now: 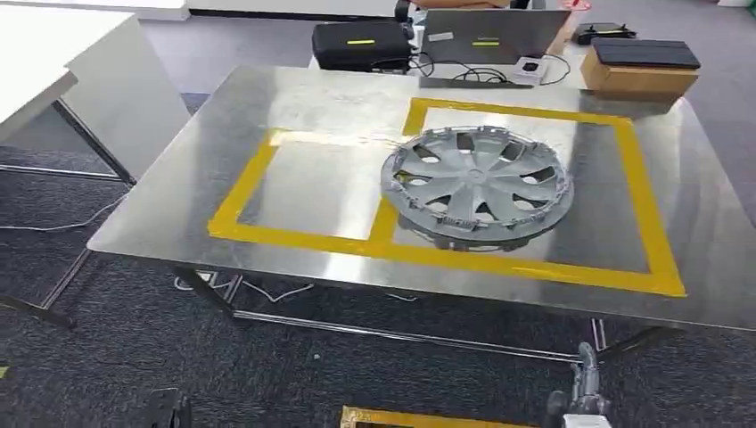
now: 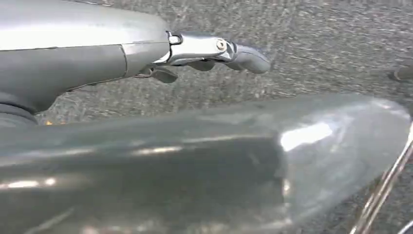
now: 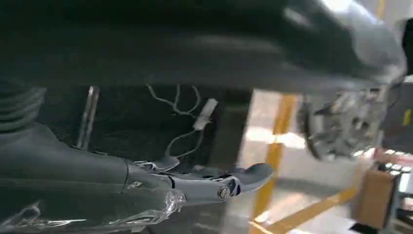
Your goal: Take the parts from the cabinet and place them on the table.
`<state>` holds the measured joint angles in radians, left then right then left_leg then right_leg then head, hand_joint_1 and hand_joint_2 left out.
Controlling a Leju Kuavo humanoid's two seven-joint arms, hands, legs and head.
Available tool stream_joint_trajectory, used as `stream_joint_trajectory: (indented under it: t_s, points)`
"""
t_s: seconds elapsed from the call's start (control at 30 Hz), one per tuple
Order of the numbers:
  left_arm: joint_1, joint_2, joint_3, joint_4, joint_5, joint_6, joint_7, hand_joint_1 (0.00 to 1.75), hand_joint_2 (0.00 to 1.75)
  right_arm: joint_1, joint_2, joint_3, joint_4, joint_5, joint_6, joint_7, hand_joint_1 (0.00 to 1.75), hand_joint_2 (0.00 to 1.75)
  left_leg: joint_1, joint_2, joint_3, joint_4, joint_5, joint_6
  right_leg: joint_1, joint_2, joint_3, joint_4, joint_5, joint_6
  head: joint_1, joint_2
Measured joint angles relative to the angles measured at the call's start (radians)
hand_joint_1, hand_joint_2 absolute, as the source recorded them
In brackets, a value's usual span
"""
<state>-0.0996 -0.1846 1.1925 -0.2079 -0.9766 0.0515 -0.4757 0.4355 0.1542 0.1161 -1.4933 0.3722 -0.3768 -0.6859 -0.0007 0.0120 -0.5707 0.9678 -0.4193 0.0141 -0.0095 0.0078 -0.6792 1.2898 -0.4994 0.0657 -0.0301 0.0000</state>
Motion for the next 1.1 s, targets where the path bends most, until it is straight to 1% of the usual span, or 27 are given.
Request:
stream_joint_trajectory:
  t_s: [0.03,0.07,0.13,0.17,0.23,0.27,0.3,0.33,0.4,0.43,0.47,0.5,0.53,0.57,0.63,0.67,0.7,0.77,0.8,0.83,0.87,0.9,0.97,1.0,1.03,1.07,1.1]
  points:
    - [0.0,-0.001,0.0,0.0,0.0,0.0,0.0,0.0,0.0,-0.017,0.04,-0.101,0.055,-0.014,0.019,-0.006,0.0,0.0,-0.001,-0.001,-0.023,0.005,0.026,-0.012,0.004,-0.009,0.198,-0.258,-0.01,-0.011,0.0,0.0]
    - [-0.001,-0.002,0.002,0.0,-0.001,0.002,0.0,0.0,0.0,-0.032,0.068,-0.141,0.086,-0.014,0.024,-0.01,0.0,0.0,-0.002,0.003,-0.024,0.007,0.044,-0.026,0.01,-0.008,0.223,-0.318,-0.026,-0.019,-0.005,0.0]
    - [-0.001,-0.002,0.004,0.0,0.0,0.004,-0.001,0.0,0.0,-0.046,0.083,-0.177,0.123,-0.022,0.034,-0.011,0.0,0.0,0.003,0.004,-0.029,0.004,0.06,-0.04,0.014,-0.008,0.211,-0.315,-0.012,-0.037,-0.002,0.0]
    - [0.0,0.0,0.007,0.0,0.005,0.007,-0.002,0.0,0.0,-0.066,0.093,-0.211,0.161,-0.048,0.045,-0.011,0.0,0.0,0.007,0.001,-0.039,0.013,0.043,-0.046,0.008,-0.011,0.198,-0.318,0.005,-0.048,0.0,0.0]
    - [0.002,0.0,0.011,0.0,0.014,0.014,-0.003,0.0,0.0,-0.101,0.096,-0.265,0.246,-0.083,0.043,-0.011,0.0,0.0,0.007,-0.007,-0.073,0.098,-0.071,-0.055,0.006,-0.008,0.169,-0.318,0.028,-0.059,-0.01,0.0]
    - [0.002,-0.001,0.016,0.0,0.016,0.016,-0.003,0.0,0.0,-0.12,0.097,-0.295,0.293,-0.083,0.04,-0.011,0.0,0.0,0.01,-0.007,-0.1,0.192,-0.141,-0.061,0.006,-0.007,0.151,-0.318,0.043,-0.06,-0.015,0.0]
    - [0.001,0.0,0.019,0.0,0.022,0.02,-0.003,0.0,0.0,-0.136,0.097,-0.324,0.344,-0.088,0.049,-0.011,0.0,0.0,0.01,-0.007,-0.117,0.262,-0.175,-0.064,0.006,-0.008,0.139,-0.317,0.056,-0.059,-0.015,0.0]
    - [0.001,0.0,0.021,0.0,0.026,0.023,-0.003,0.0,0.0,-0.154,0.097,-0.345,0.384,-0.093,0.06,-0.011,0.0,0.0,0.011,-0.007,-0.119,0.309,-0.177,-0.066,0.006,-0.008,0.121,-0.316,0.071,-0.057,-0.016,0.0]
    - [0.002,0.001,0.025,0.0,0.035,0.029,-0.003,0.0,0.0,-0.184,0.098,-0.387,0.47,-0.098,0.093,-0.011,0.0,0.0,0.013,-0.008,-0.07,0.282,-0.106,-0.068,0.003,-0.008,0.084,-0.311,0.096,-0.048,-0.016,0.0]
    - [0.002,0.001,0.027,0.0,0.039,0.031,-0.003,0.0,0.0,-0.201,0.098,-0.402,0.509,-0.099,0.107,-0.011,0.0,0.0,0.014,-0.008,-0.02,0.219,-0.074,-0.07,0.0,-0.008,0.069,-0.307,0.107,-0.043,-0.016,0.0]
    - [0.001,0.003,0.031,0.0,0.044,0.032,-0.003,0.0,0.0,-0.218,0.099,-0.418,0.552,-0.1,0.122,-0.011,0.0,0.0,0.018,0.003,0.047,0.129,-0.062,-0.075,-0.002,-0.018,0.056,-0.301,0.116,-0.039,-0.016,0.0]
    - [-0.003,-0.001,0.033,0.0,0.046,0.032,-0.003,0.0,0.0,-0.231,0.099,-0.429,0.583,-0.1,0.132,-0.011,0.0,0.0,0.02,0.029,0.112,0.046,-0.083,-0.081,0.006,-0.017,0.049,-0.295,0.121,-0.032,-0.024,0.0]
    - [-0.011,-0.001,0.035,0.0,0.05,0.032,-0.004,0.0,0.0,-0.244,0.099,-0.442,0.622,-0.099,0.138,-0.013,0.0,0.0,0.014,0.03,0.138,-0.01,-0.104,-0.07,0.005,-0.022,0.041,-0.288,0.127,-0.026,-0.034,0.0]
    - [-0.016,-0.002,0.039,0.0,0.053,0.032,-0.004,0.0,0.0,-0.263,0.098,-0.456,0.67,-0.097,0.137,-0.012,0.0,0.0,0.015,0.024,0.122,-0.006,-0.104,-0.051,0.008,-0.033,0.04,-0.288,0.139,-0.021,-0.027,0.0]
    - [-0.01,-0.002,0.044,0.0,0.06,0.034,-0.005,0.0,0.0,-0.297,0.093,-0.485,0.77,-0.098,0.135,-0.012,0.0,0.0,0.008,0.011,0.109,-0.001,-0.09,-0.029,0.0,-0.048,0.041,-0.298,0.157,-0.008,-0.025,0.0]
    - [-0.005,-0.002,0.047,0.0,0.066,0.037,-0.005,0.0,0.0,-0.316,0.089,-0.503,0.83,-0.107,0.139,-0.012,0.0,0.0,0.01,0.009,0.099,-0.003,-0.077,-0.015,-0.004,-0.042,0.037,-0.294,0.148,-0.001,-0.024,0.0]
    - [-0.003,0.001,0.051,0.0,0.068,0.042,-0.005,0.0,0.0,-0.331,0.085,-0.523,0.882,-0.114,0.147,-0.011,0.0,0.0,0.008,0.005,0.085,-0.003,-0.065,-0.005,-0.004,-0.03,0.02,-0.265,0.093,0.002,-0.023,0.0]
    - [-0.003,0.003,0.057,0.0,0.074,0.05,-0.005,0.0,0.0,-0.353,0.083,-0.554,0.946,-0.114,0.151,-0.011,0.0,0.0,0.004,-0.01,0.05,-0.002,-0.038,0.003,-0.001,-0.015,-0.02,-0.126,-0.035,0.001,-0.016,0.0]
    - [-0.001,0.003,0.059,0.0,0.074,0.053,-0.005,0.0,0.0,-0.366,0.081,-0.563,0.97,-0.111,0.15,-0.011,0.0,0.0,-0.001,-0.017,0.03,-0.001,-0.022,0.005,0.001,-0.012,-0.039,-0.038,-0.084,-0.003,-0.014,0.0]
    - [0.001,0.003,0.061,0.0,0.074,0.054,-0.004,0.0,0.0,-0.378,0.08,-0.568,0.999,-0.104,0.15,-0.011,0.0,0.0,-0.004,-0.023,0.011,0.0,-0.007,0.006,0.005,-0.011,-0.043,0.016,-0.098,-0.007,-0.015,0.0]
    - [0.004,0.003,0.065,0.0,0.074,0.056,-0.003,0.0,0.0,-0.387,0.079,-0.573,1.021,-0.099,0.15,-0.011,0.0,0.0,-0.006,-0.031,-0.008,0.0,0.007,0.005,0.009,-0.011,-0.027,0.031,-0.08,-0.012,-0.014,0.0]
    - [0.006,0.003,0.067,0.0,0.074,0.056,-0.003,0.0,0.0,-0.394,0.079,-0.578,1.034,-0.096,0.15,-0.011,0.0,0.0,-0.008,-0.039,-0.024,0.001,0.021,0.005,0.013,-0.009,0.011,0.003,-0.041,-0.019,-0.015,0.0]
    - [0.006,0.003,0.069,0.0,0.074,0.056,-0.003,0.0,0.0,-0.406,0.078,-0.584,1.058,-0.095,0.15,-0.011,0.0,0.0,-0.011,-0.061,-0.048,0.001,0.045,0.001,0.02,0.013,0.134,-0.146,0.016,-0.037,-0.014,0.0]
    - [0.003,0.001,0.07,0.0,0.074,0.056,-0.003,0.0,0.0,-0.415,0.077,-0.588,1.066,-0.095,0.15,-0.012,0.0,0.0,-0.009,-0.071,-0.059,0.001,0.059,-0.001,0.023,0.067,0.211,-0.26,-0.021,-0.054,-0.014,0.0]
    - [0.001,0.0,0.071,0.0,0.074,0.056,-0.003,0.0,0.0,-0.418,0.076,-0.589,1.073,-0.095,0.15,-0.013,0.0,0.0,-0.015,-0.081,-0.066,0.003,0.07,-0.005,0.017,0.077,0.255,-0.331,-0.04,-0.053,-0.017,0.0]
    - [0.0,0.0,0.071,0.0,0.074,0.056,-0.003,0.0,0.0,-0.422,0.076,-0.59,1.083,-0.095,0.15,-0.013,0.0,0.0,-0.011,-0.087,-0.066,0.0,0.083,-0.012,0.022,0.068,0.234,-0.325,-0.037,-0.044,-0.018,0.0]
    - [0.002,0.0,0.072,0.0,0.074,0.057,-0.002,0.0,0.0,-0.424,0.076,-0.591,1.091,-0.095,0.15,-0.013,0.0,0.0,-0.006,-0.097,-0.07,-0.002,0.092,-0.019,0.027,0.058,0.233,-0.323,-0.034,-0.048,-0.011,0.0]
